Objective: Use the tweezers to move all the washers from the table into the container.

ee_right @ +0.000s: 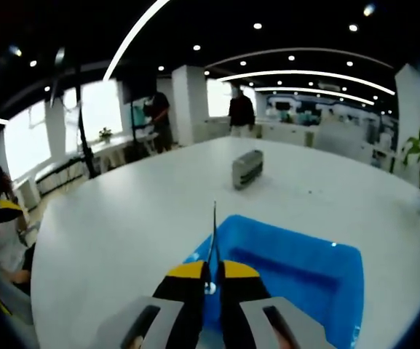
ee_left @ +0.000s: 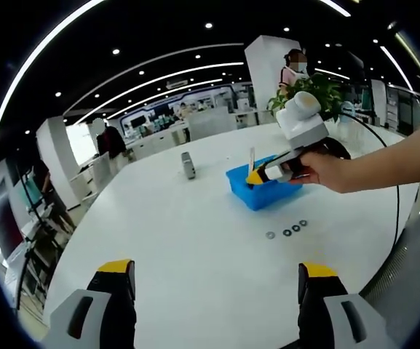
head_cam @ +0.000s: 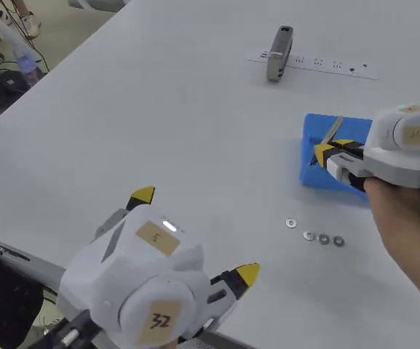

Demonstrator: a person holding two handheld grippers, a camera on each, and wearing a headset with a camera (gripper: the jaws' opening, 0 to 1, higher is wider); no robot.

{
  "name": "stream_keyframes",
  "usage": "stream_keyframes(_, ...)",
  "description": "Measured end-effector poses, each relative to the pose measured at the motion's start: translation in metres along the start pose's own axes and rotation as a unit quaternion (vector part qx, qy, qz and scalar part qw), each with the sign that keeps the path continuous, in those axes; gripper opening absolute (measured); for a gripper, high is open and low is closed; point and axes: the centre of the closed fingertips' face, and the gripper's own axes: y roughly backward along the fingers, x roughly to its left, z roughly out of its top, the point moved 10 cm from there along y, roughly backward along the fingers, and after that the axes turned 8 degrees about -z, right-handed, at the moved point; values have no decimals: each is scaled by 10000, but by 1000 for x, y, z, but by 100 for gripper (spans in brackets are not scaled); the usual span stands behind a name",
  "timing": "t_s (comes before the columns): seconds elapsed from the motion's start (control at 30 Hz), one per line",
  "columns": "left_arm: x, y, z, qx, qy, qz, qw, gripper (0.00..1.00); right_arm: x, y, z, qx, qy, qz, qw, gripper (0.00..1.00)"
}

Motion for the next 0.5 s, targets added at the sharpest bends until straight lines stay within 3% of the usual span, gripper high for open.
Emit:
stream_keyframes(0.13,0,1,0,-8,3,4,10000,95,-1,1,2,71,9,8,10000,4)
stream_keyframes(0.5,2,1,0,-20,-7,45,10000,94,1,26,23,-204,191,58,9996,1)
